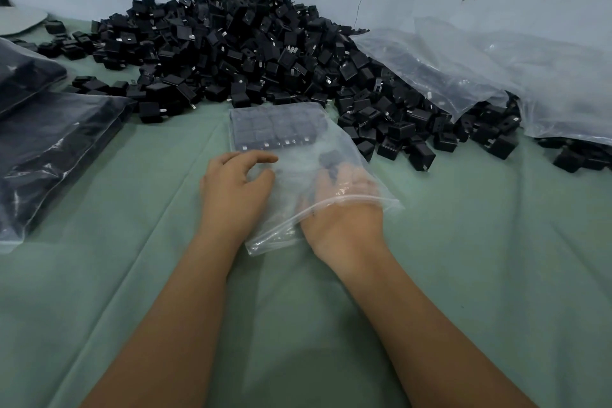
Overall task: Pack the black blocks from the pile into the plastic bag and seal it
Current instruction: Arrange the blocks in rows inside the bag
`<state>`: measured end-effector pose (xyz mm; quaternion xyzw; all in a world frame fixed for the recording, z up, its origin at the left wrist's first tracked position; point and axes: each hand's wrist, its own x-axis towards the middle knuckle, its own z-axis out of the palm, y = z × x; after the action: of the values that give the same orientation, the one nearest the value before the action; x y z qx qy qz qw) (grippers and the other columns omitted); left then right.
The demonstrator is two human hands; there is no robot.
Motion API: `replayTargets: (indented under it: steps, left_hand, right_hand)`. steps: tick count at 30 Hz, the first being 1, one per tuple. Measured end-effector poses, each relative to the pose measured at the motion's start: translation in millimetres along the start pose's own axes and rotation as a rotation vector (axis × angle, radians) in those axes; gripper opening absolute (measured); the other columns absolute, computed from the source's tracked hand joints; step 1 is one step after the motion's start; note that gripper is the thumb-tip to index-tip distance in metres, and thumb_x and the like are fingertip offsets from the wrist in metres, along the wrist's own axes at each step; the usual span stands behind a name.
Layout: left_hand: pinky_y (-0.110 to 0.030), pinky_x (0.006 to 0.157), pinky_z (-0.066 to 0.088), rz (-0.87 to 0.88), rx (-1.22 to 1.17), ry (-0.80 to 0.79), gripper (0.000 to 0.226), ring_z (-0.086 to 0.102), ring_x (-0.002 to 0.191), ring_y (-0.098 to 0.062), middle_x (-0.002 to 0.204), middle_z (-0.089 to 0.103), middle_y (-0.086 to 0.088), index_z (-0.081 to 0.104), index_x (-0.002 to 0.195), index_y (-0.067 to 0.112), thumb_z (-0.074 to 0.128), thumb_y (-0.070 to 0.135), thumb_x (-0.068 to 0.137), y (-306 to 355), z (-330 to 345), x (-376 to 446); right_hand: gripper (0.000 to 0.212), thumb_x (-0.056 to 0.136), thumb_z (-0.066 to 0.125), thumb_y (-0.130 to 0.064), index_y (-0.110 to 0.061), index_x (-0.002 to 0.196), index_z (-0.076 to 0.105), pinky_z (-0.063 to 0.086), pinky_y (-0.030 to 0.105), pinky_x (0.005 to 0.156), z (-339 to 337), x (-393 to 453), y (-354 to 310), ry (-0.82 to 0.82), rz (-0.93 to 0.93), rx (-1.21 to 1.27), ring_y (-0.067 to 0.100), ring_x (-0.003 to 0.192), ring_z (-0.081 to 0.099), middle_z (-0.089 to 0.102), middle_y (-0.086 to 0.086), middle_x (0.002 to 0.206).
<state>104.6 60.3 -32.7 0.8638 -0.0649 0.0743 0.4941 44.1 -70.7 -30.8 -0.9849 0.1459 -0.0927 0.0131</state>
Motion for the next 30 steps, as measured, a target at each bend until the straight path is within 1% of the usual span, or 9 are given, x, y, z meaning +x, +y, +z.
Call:
replayTargets:
  steps: [4, 8, 11, 14, 18, 20, 24, 26, 30]
  left_hand:
    - [-0.039, 0.114, 0.027, 0.126, 0.112, 0.009, 0.029, 0.037, 0.13, -0.013, 0.101, 0.049, 0.027, 0.068, 0.106, 0.042, 0.058, 0.022, 0.088, 0.9, 0.8, -2.6]
    - [-0.033, 0.106, 0.017, 0.229, 0.381, -0.049, 0.032, 0.029, 0.135, -0.016, 0.126, 0.06, 0.018, 0.062, 0.122, 0.035, 0.052, 0.025, 0.094, -2.5, 3.9, -3.6]
    - [-0.033, 0.106, 0.018, 0.214, 0.411, -0.072, 0.03, 0.028, 0.136, -0.017, 0.131, 0.058, 0.018, 0.061, 0.122, 0.035, 0.05, 0.026, 0.095, -3.2, 3.6, -3.8]
    - [-0.032, 0.102, 0.019, 0.217, 0.411, -0.076, 0.028, 0.028, 0.134, -0.016, 0.13, 0.057, 0.019, 0.062, 0.118, 0.035, 0.05, 0.026, 0.095, -2.7, 3.0, -4.6]
    - [-0.032, 0.101, 0.019, 0.215, 0.432, -0.079, 0.026, 0.028, 0.133, -0.016, 0.13, 0.056, 0.021, 0.063, 0.116, 0.036, 0.051, 0.027, 0.095, -4.1, 3.9, -2.7]
    - [-0.032, 0.1, 0.019, 0.214, 0.434, -0.075, 0.025, 0.028, 0.133, -0.017, 0.129, 0.056, 0.021, 0.063, 0.115, 0.037, 0.051, 0.028, 0.095, -4.1, 5.1, -1.8]
    - [-0.031, 0.099, 0.019, 0.209, 0.409, -0.059, 0.025, 0.029, 0.131, -0.015, 0.127, 0.058, 0.021, 0.064, 0.116, 0.037, 0.051, 0.031, 0.096, -3.7, 6.3, -0.9]
    - [-0.031, 0.1, 0.019, 0.205, 0.393, -0.055, 0.025, 0.029, 0.131, -0.015, 0.127, 0.058, 0.021, 0.064, 0.116, 0.038, 0.052, 0.032, 0.095, -4.1, 6.2, -0.7]
    - [-0.031, 0.1, 0.02, 0.199, 0.367, -0.055, 0.024, 0.03, 0.13, -0.014, 0.125, 0.058, 0.022, 0.064, 0.113, 0.039, 0.054, 0.031, 0.094, -4.5, 6.1, -0.5]
  right_hand:
    - [0.05, 0.094, 0.043, -0.032, -0.01, 0.139, 0.034, 0.036, 0.041, 0.102, -1.5, 7.7, -8.9, -0.095, 0.015, 0.056, 0.033, 0.129, 0.036, 0.031, 0.016, 0.142]
    - [0.06, 0.096, 0.026, -0.035, -0.007, 0.149, 0.025, 0.038, 0.048, 0.099, 4.4, 25.5, -14.7, -0.286, 0.014, -0.133, 0.042, 0.128, 0.034, 0.017, 0.017, 0.153]
    - [0.074, 0.095, 0.035, -0.038, -0.004, 0.153, 0.004, 0.04, 0.051, 0.098, 7.6, 35.0, -18.5, -0.341, 0.092, -0.109, 0.046, 0.13, 0.035, 0.023, 0.025, 0.15]
    - [0.08, 0.098, 0.039, -0.037, 0.002, 0.149, -0.009, 0.028, 0.055, 0.11, 9.2, 35.5, -27.2, -0.359, 0.074, -0.108, 0.048, 0.14, 0.021, 0.024, 0.029, 0.151]
    - [0.062, 0.105, 0.022, -0.036, 0.004, 0.149, 0.008, 0.024, 0.051, 0.109, 0.3, 38.2, -29.9, -0.248, 0.057, -0.263, 0.045, 0.136, 0.024, 0.025, 0.032, 0.147]
    - [0.047, 0.104, 0.025, -0.027, -0.004, 0.144, 0.03, 0.03, 0.047, 0.099, -3.6, 45.1, -32.2, -0.219, -0.028, -0.398, 0.037, 0.12, 0.039, 0.041, 0.027, 0.131]
    - [0.033, 0.101, 0.031, -0.02, -0.009, 0.125, 0.051, 0.039, 0.041, 0.088, -14.3, 59.0, -37.8, -0.244, -0.1, -0.414, 0.03, 0.1, 0.049, 0.051, 0.014, 0.109]
    - [0.03, 0.099, 0.032, -0.024, -0.011, 0.115, 0.054, 0.04, 0.044, 0.089, -14.4, 57.8, -36.2, -0.206, -0.098, -0.357, 0.029, 0.099, 0.047, 0.05, 0.012, 0.102]
    - [0.032, 0.103, 0.03, -0.028, -0.007, 0.121, 0.046, 0.031, 0.04, 0.093, -10.9, 45.0, -27.2, -0.14, -0.022, -0.269, 0.03, 0.11, 0.034, 0.037, 0.016, 0.118]
